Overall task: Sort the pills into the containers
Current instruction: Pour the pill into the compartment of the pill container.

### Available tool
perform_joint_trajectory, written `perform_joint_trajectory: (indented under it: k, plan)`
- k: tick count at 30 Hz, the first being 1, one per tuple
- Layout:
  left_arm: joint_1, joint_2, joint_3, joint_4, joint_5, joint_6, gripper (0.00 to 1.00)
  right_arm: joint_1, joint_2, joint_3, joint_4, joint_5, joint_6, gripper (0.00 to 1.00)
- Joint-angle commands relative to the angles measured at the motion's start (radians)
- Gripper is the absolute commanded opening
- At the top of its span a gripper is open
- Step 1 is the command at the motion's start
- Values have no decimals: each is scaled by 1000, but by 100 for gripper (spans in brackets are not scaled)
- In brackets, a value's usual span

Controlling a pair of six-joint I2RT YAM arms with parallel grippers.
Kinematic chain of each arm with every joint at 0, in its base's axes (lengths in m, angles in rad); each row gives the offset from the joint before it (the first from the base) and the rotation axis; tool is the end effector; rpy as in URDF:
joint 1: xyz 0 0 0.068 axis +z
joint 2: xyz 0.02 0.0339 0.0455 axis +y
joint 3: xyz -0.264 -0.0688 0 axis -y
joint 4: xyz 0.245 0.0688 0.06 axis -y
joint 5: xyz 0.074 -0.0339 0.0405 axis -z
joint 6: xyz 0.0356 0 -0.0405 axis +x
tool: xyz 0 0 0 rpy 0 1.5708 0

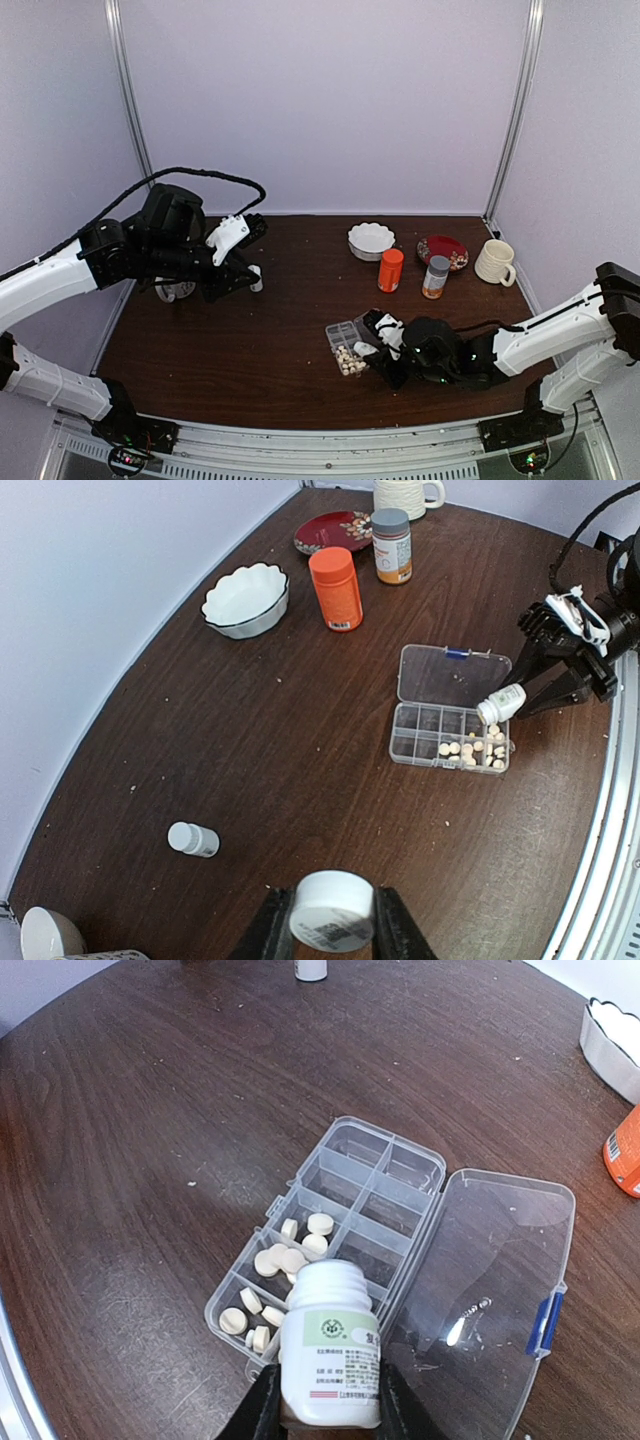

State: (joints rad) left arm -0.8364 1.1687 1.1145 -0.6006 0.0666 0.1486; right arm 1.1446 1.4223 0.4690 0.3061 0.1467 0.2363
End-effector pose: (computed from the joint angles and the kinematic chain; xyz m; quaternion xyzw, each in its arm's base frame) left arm 0.1667 -0.1882 0.3364 0.4368 0.7829 -0.1771 0.4060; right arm 0.1117 0.2335 0.1437 -0.3623 0.8167 0.2324 0.3844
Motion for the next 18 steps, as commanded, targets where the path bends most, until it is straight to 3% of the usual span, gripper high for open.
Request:
perform_joint_trajectory:
  k: [1, 9, 18]
  plan:
    - [7, 5, 5, 19, 0, 12, 0, -4, -9, -3, 17, 22, 14, 1]
    - [7, 14, 10, 14, 0, 12, 0, -4, 3, 25, -50, 42, 4, 0]
    - [7, 17, 11, 11, 1, 12, 0, -4, -31, -23, 25, 19, 14, 0]
